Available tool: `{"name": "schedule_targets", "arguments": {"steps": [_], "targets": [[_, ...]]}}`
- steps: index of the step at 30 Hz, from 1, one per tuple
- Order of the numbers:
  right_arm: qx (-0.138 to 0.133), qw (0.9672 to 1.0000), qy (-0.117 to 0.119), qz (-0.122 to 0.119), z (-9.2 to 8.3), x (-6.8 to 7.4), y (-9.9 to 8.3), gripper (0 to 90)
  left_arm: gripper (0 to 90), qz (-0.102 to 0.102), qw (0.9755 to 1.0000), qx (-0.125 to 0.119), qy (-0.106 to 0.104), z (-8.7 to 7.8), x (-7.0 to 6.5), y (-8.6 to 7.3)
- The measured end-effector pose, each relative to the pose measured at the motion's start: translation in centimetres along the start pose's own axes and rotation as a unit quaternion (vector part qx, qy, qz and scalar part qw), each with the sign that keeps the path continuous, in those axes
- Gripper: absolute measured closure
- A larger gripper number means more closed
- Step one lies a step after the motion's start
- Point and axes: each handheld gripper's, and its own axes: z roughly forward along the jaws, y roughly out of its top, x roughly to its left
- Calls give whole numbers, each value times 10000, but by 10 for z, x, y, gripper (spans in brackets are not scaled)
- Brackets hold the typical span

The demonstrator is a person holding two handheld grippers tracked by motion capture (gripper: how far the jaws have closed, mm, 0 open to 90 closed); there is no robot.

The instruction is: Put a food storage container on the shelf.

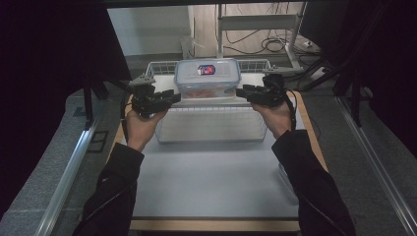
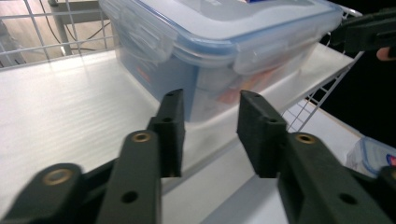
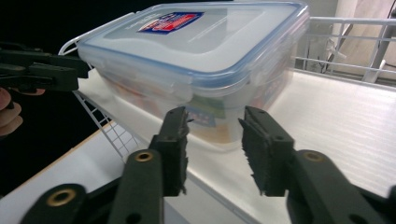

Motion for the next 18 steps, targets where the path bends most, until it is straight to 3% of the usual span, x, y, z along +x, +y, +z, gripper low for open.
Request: {"name": "schedule_targets", "arguments": {"steps": [7,11,18], "targets": [[34,9999,42,-132,-6,10,-11,417,421,167,9998,97,-43,-6,-12,-16],[93,9996,50,-258,-9,15,-21,365,342,392,9990,184,-50,-11,-21,-29],[172,9991,142,-350,-15,21,-36,289,280,460,9986,257,-44,-19,-29,-47]]}}
